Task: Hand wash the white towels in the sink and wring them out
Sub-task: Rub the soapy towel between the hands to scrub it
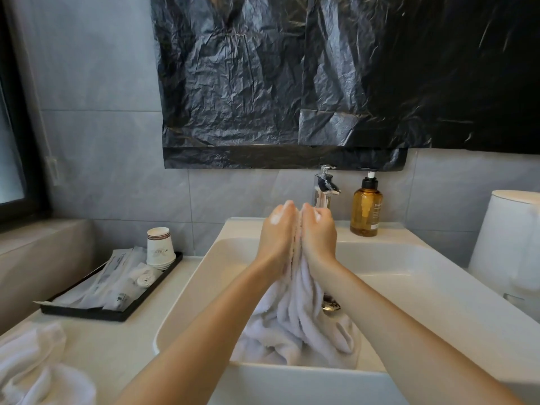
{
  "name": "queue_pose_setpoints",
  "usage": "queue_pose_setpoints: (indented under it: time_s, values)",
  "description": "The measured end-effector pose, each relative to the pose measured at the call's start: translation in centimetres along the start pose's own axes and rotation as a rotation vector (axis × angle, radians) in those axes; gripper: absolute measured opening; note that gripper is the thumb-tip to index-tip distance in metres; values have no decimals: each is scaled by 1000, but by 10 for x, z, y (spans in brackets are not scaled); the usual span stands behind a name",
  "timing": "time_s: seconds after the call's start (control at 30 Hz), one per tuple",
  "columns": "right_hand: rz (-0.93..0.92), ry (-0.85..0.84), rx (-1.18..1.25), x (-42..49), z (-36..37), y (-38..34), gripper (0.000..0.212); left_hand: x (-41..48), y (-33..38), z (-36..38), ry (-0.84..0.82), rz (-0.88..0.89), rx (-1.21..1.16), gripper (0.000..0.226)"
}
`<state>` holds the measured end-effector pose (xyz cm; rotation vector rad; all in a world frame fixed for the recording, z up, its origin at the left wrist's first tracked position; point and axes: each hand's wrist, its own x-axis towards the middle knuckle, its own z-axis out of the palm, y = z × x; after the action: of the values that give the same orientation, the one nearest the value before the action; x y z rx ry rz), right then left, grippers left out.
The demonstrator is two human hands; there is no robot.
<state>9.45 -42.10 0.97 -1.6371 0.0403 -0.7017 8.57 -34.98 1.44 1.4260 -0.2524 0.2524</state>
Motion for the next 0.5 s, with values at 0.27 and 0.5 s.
queue_pose_setpoints:
  time_s: [0.27,0.5]
  values:
    - [43,-70,-23,4,2,-2,26,3,-3,-3,19,-25,22,29]
    - [-117,-138,-86,-13,1,3,27,8,-2,-7,102,27,102,30]
